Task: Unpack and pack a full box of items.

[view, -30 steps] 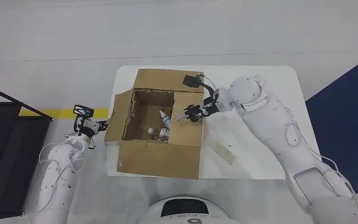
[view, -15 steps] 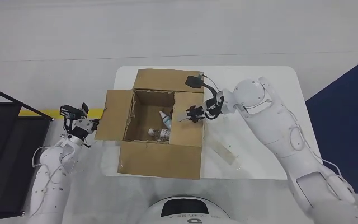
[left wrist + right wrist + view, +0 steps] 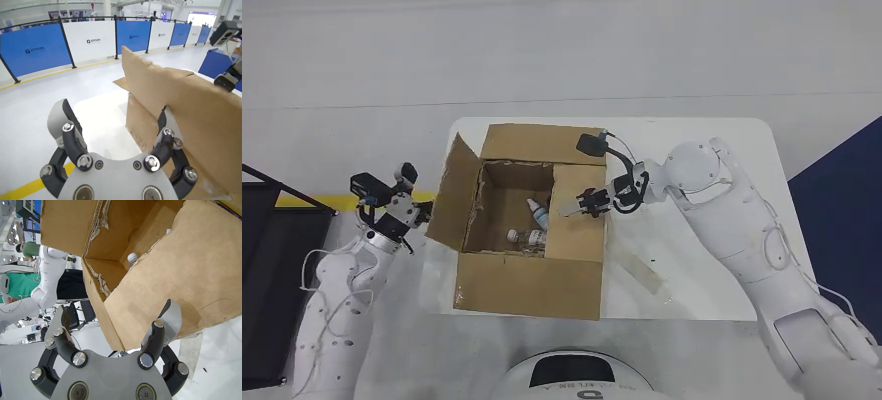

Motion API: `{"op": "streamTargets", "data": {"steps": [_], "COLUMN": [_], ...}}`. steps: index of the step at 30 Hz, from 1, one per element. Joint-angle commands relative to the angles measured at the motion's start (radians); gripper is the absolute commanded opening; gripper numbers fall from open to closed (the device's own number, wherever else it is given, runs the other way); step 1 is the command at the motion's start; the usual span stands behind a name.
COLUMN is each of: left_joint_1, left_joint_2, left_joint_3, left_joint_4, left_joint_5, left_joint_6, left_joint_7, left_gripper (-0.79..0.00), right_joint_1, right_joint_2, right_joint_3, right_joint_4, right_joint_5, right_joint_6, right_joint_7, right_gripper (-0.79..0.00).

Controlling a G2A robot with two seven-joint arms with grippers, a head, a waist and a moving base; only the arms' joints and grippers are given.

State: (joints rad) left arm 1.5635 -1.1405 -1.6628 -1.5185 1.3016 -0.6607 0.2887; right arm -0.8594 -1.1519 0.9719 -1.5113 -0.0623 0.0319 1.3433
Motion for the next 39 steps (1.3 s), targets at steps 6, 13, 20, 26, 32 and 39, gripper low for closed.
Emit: {"op": "streamTargets", "data": {"steps": [6, 13, 20, 26, 32, 39], "left_joint_1": [-0.008, -0.017, -0.035, -0.042, -0.042, -0.042], "left_joint_2": [-0.001, 0.002, 0.002, 0.004, 0.003, 0.003], "left_joint_3": [0.059, 0.099, 0.156, 0.161, 0.159, 0.159], "left_joint_4": [-0.042, -0.063, -0.083, -0.087, -0.086, -0.086], "left_joint_5": [0.102, 0.231, 0.314, 0.313, 0.307, 0.307], "left_joint_6": [0.060, 0.118, 0.139, 0.158, 0.169, 0.169], "left_joint_7": [-0.034, -0.033, -0.048, -0.061, -0.058, -0.058], "left_gripper": [0.000, 0.000, 0.000, 0.000, 0.000, 0.000], "right_joint_1": [0.000, 0.000, -0.044, -0.104, -0.104, -0.115], "right_joint_2": [0.000, 0.000, 0.002, 0.009, 0.009, 0.005], "right_joint_3": [0.000, 0.000, 0.061, 0.146, 0.146, 0.232], "right_joint_4": [0.000, 0.000, -0.034, -0.055, -0.055, 0.110], "right_joint_5": [0.000, 0.000, 0.064, 0.195, 0.195, 0.297], "right_joint_6": [0.000, 0.000, -0.041, -0.088, -0.088, -0.105], "right_joint_7": [0.000, 0.000, -0.187, -0.287, -0.287, -0.534], "right_gripper": [0.000, 0.000, 0.000, 0.000, 0.000, 0.000]}}
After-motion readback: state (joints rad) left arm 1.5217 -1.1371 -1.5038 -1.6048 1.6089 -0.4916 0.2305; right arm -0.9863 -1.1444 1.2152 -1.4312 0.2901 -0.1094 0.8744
